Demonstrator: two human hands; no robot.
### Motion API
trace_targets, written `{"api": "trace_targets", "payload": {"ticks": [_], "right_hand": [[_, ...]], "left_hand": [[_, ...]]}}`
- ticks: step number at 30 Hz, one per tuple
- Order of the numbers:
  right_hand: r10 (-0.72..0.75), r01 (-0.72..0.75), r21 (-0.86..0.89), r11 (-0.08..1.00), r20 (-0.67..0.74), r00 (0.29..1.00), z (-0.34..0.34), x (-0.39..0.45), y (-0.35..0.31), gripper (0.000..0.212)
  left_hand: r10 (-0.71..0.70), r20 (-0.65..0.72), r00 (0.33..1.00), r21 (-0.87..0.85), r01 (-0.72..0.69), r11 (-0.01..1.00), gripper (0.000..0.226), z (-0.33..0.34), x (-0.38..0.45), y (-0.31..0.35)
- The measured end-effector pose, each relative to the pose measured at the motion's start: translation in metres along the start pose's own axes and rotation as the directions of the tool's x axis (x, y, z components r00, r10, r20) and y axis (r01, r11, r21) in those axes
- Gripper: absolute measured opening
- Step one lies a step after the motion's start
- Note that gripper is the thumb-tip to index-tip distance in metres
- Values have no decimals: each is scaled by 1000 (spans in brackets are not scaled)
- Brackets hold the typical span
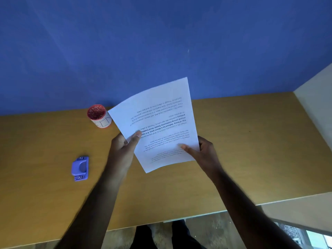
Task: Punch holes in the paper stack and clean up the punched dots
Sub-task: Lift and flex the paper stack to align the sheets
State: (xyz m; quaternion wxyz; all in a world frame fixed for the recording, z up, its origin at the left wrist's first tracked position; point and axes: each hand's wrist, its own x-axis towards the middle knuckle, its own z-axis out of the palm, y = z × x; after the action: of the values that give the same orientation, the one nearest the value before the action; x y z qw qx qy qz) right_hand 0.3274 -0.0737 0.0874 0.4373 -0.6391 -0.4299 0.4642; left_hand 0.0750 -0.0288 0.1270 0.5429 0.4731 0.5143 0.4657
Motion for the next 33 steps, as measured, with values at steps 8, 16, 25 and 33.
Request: {"api": "trace_targets", "payload": {"ticks": [8, 16, 25, 33], "right_hand": [[114, -97, 377, 921, -23, 993, 3, -5, 16, 27], [66, -144, 587, 797, 152, 986, 17, -6, 17, 40], [101, -105, 516, 850, 37, 994, 32, -5, 18, 37], [59, -40, 174, 984, -102, 993, 7, 4, 18, 19]], "left_hand": [[-37, -29, 999, -164, 32, 986, 29, 3, 3, 6], [-130, -37, 991, -242, 117, 963, 34, 7, 3, 4], [-197, -66, 978, -266, 173, 948, 34, 4, 3, -8], [-200, -201, 959, -350, 121, 929, 33, -24, 17, -14]]}}
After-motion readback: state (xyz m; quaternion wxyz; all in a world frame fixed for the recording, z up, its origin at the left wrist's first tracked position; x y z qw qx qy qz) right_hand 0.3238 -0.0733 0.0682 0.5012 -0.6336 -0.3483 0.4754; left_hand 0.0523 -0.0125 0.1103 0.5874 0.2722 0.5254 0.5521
